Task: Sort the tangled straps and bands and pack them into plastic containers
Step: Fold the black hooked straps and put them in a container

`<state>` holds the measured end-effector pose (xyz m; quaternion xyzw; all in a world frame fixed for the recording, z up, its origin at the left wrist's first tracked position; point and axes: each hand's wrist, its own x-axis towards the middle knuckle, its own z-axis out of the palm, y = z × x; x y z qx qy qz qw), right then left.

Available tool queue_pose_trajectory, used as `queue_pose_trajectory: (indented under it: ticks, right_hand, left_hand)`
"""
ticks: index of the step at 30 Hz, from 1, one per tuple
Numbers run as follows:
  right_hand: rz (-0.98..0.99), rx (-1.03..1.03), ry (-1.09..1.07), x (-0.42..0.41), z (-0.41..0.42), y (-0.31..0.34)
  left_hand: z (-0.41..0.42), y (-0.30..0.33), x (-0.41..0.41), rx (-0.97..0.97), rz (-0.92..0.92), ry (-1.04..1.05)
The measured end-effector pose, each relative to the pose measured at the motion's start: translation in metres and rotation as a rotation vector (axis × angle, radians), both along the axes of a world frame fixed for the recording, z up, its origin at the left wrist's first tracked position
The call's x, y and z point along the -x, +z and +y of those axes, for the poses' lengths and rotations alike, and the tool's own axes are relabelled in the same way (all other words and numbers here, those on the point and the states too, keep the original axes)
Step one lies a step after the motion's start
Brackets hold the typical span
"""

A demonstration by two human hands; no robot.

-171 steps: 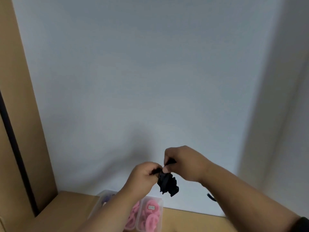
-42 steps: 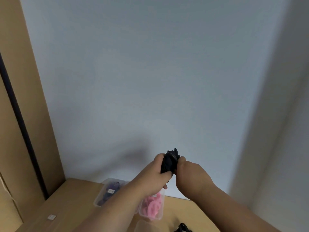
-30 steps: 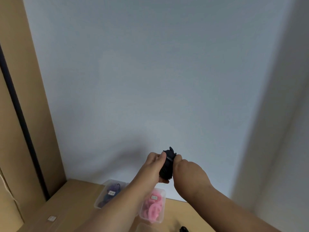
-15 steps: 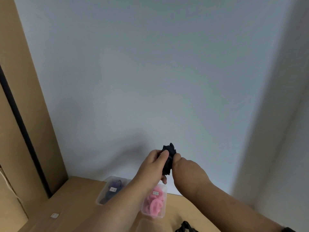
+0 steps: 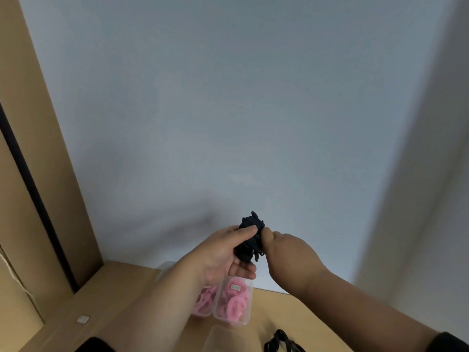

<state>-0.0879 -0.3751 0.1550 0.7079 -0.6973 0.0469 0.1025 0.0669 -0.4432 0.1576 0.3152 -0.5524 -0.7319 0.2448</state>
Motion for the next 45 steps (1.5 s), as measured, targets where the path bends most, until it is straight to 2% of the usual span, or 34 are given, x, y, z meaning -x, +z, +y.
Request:
queue_pose_trajectory:
  ticks: [4,9,15,21,25,27,31,34,39,41,45]
  right_hand:
    - [0.027,-0.018,0.041,0.004,0.0,-0.005]
    - [0.053,-0.013,0.068,0.004,-0.004,-0.01]
    - [0.006,-0.017,0.123,0.008,-0.005,-0.023]
    - [-0.03,0.012,0.193,0.01,-0.006,-0.029]
    - [-0.077,-0.004,0.228,0.005,-0.008,-0.04]
    - [-0.192,-0.046,0.215,0.005,-0.009,-0.05]
    - [-0.44,-0.091,0.204,0.008,-0.011,-0.071]
    - [-0.608,-0.09,0.186,0.005,-0.015,-0.086]
    - [-1.064,-0.147,0.081,-0.012,-0.013,-0.115]
    - [-1.112,-0.18,0.016,-0.02,-0.012,-0.129]
    - [-0.909,-0.244,-0.025,-0.027,-0.014,-0.158]
  left_hand:
    - [-0.006,-0.007,-0.004,0.05,-0.088,-0.048]
    - [-0.002,-0.022,0.006,0.078,0.055,0.156]
    - [0.009,-0.039,0.011,0.062,0.172,0.274]
    - [0.008,-0.052,0.004,0.064,0.262,0.269]
    - [0.008,-0.066,-0.004,-0.071,0.298,0.253]
    - [0.008,-0.074,-0.012,-0.141,0.25,0.195]
    - [0.002,-0.087,-0.031,-0.103,-0.039,0.09]
    - [-0.002,-0.099,-0.04,-0.094,-0.063,0.132]
    - [-0.008,-0.125,-0.055,-0.091,-0.038,0.262]
    - [-0.008,-0.138,-0.06,-0.084,-0.07,0.262]
    - [-0.008,-0.169,-0.07,-0.034,-0.212,0.232]
